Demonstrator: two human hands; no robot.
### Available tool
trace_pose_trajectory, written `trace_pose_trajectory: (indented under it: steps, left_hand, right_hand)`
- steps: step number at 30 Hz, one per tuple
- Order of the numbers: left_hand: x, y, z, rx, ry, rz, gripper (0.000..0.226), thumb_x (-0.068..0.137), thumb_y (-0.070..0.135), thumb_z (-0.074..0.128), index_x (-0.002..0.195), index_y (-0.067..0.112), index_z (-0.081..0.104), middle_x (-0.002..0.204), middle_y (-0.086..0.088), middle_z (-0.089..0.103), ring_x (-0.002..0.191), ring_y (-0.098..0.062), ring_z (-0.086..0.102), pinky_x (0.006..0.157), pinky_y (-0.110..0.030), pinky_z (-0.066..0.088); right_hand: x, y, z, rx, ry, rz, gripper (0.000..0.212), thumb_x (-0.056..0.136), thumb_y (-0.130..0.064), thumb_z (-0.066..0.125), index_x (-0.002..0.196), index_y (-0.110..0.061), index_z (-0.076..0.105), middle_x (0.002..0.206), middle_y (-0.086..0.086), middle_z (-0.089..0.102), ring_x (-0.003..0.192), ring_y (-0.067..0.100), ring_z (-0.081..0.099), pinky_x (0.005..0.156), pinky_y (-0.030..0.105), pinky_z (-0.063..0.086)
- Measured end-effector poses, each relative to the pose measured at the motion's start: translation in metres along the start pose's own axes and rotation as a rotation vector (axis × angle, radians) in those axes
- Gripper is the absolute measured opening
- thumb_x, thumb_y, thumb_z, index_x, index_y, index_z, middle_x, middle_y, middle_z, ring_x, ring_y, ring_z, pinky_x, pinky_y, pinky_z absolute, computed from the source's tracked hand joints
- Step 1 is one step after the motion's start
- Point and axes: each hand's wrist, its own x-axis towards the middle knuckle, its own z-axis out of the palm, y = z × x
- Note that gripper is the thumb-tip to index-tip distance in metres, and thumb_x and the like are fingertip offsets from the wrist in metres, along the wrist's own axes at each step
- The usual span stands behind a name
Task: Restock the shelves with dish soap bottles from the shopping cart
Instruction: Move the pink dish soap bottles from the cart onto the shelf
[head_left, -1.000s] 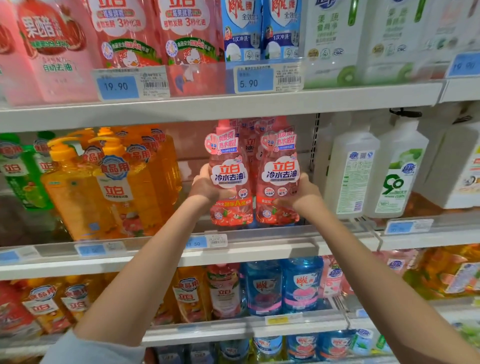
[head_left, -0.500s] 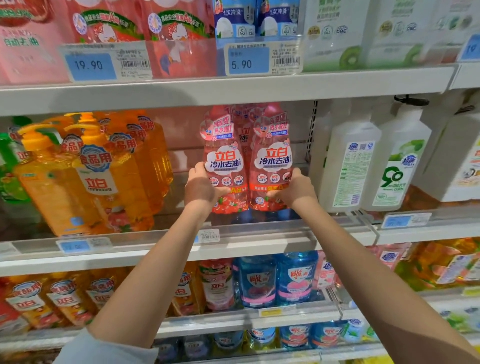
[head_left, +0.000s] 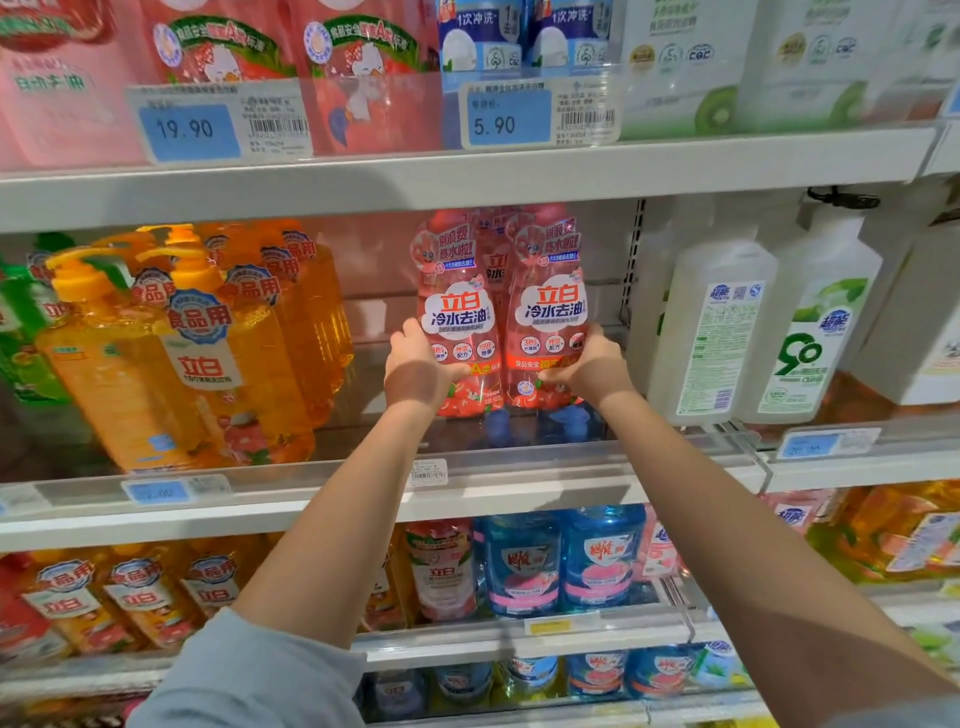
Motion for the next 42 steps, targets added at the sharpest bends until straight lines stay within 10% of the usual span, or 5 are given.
trace_pose_trajectory:
  steps: [19,30,36,42]
  left_hand:
    - [-0.009,-0.009,0.003,-0.071,-0.057,-0.046,0.054,0.082,0.023,0.073,0.126,0.015,0.043,0.125,-0.006,0.054,0.112,-0.021,0.057,0.088,-0.034,0.050]
    - [-0.079,-0.008,-0.064,-0.006,-0.037,0.109,0.027,0.093,0.023,0.059,0.117,0.012,0.061,0.112,-0.002,0.064,0.096,-0.015,0.060,0.087,-0.032,0.053]
    - [-0.156,-0.046,-0.133,0.067,0.155,0.158,0.014,0.093,0.019,0.058,0.101,0.012,0.067,0.093,0.003,0.065,0.087,-0.011,0.058,0.076,-0.023,0.048]
    - [-0.272,-0.145,-0.209,0.181,0.317,-0.199,0.012,0.092,0.020,0.059,0.097,0.015,0.068,0.085,0.005,0.066,0.078,-0.010,0.058,0.065,-0.013,0.039]
  right_hand:
    - [-0.003,0.005,0.007,0.007,-0.046,0.047,0.054,0.089,-0.015,0.062,0.134,-0.009,0.034,0.131,0.015,0.052,0.120,0.032,0.053,0.100,0.042,0.042]
    - [-0.057,-0.013,0.016,0.076,0.143,-0.192,0.027,0.088,-0.018,0.059,0.112,-0.006,0.062,0.109,0.011,0.064,0.100,0.030,0.060,0.082,0.034,0.047]
    - [-0.138,-0.057,0.059,0.165,-0.059,-0.501,0.015,0.090,-0.018,0.058,0.095,-0.008,0.067,0.086,0.005,0.067,0.080,0.018,0.059,0.068,0.025,0.042]
    - [-0.248,-0.087,0.148,0.158,-0.576,-0.749,0.012,0.092,-0.020,0.057,0.093,-0.014,0.068,0.092,-0.001,0.068,0.086,0.015,0.061,0.078,0.030,0.048]
